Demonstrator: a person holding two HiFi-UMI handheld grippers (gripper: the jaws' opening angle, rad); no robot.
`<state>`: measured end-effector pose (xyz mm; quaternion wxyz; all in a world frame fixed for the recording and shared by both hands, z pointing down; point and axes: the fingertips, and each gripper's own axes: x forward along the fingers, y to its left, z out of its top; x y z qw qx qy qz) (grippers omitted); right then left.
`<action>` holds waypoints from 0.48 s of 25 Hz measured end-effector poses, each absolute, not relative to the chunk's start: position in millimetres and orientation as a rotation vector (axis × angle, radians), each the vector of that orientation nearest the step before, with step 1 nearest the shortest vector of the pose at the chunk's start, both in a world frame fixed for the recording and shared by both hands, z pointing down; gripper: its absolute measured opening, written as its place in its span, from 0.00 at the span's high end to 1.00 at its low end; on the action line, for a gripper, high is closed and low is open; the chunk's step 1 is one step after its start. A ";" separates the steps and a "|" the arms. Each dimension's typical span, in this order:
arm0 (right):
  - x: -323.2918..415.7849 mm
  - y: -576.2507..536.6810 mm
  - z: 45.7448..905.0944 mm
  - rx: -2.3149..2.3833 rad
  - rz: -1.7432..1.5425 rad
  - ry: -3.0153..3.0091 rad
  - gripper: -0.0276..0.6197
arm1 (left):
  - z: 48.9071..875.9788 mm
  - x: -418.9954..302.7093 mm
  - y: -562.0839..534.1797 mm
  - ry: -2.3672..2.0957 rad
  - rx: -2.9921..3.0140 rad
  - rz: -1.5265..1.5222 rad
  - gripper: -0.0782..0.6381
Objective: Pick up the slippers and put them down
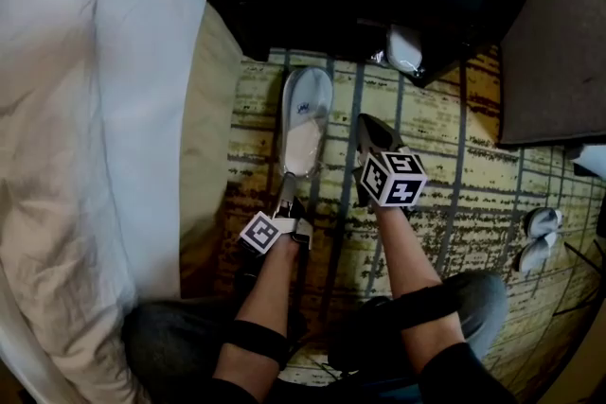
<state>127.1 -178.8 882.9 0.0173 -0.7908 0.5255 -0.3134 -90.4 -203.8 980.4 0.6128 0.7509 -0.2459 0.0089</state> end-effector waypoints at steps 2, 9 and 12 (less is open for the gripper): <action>126.8 -179.2 883.3 -2.456 -0.975 1.632 0.95 | 980.9 -90.6 -204.4 -0.568 1.733 0.021 0.87; 126.2 -180.2 884.3 -2.449 -0.974 1.628 0.95 | 1005.8 -97.9 -196.8 -0.626 1.627 0.145 0.61; 127.0 -178.9 884.8 -2.451 -0.976 1.624 0.95 | 1008.3 -87.3 -189.8 -0.589 1.602 0.175 0.28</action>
